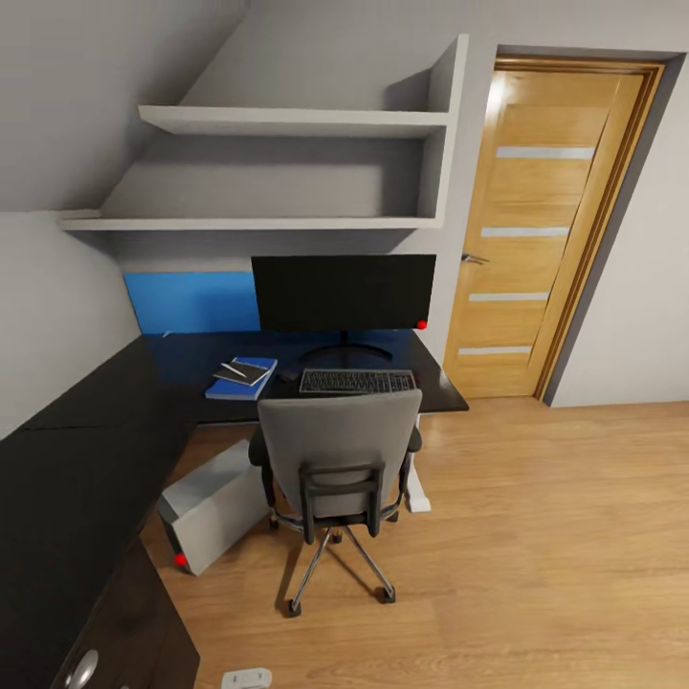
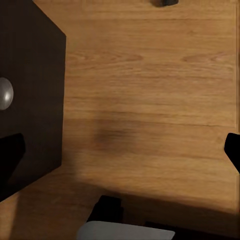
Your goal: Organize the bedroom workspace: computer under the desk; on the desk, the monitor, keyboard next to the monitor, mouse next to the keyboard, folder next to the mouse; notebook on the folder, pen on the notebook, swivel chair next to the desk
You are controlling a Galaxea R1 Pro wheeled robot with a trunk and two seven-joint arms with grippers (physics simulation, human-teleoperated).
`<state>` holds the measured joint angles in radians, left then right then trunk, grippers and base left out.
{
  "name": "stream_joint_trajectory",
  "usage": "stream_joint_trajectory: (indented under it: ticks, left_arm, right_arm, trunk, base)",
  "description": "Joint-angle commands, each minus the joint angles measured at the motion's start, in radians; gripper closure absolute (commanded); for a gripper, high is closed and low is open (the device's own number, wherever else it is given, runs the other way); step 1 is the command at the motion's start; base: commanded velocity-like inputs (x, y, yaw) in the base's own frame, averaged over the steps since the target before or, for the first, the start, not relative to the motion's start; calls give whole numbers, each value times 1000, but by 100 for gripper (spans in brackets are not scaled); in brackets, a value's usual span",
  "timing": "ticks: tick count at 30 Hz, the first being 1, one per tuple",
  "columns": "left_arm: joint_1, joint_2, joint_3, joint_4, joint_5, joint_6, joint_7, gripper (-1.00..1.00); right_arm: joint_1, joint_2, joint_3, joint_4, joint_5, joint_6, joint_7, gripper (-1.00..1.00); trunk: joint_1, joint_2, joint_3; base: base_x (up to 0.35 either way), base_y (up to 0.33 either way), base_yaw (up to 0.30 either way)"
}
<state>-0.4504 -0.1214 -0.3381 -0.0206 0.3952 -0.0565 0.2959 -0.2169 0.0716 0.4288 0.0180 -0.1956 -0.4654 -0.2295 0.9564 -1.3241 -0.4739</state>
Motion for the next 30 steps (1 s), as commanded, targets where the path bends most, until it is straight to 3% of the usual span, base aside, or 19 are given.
stream_joint_trajectory:
  ticks: [1,30]
  left_arm:
    - [-1,0,-8,1,10,-3,-1,-100]
    - [-1,0,-8,1,10,-3,-27,-100]
  right_arm:
    - [-1,1,9,2,-8,-4,-2,-100]
    - [-1,1,8,2,-8,-4,-2,-100]
  trunk:
    - [-4,7,2]
    - [-115,210,93]
  base:
    - [0,0,0]
    - [0,0,0]
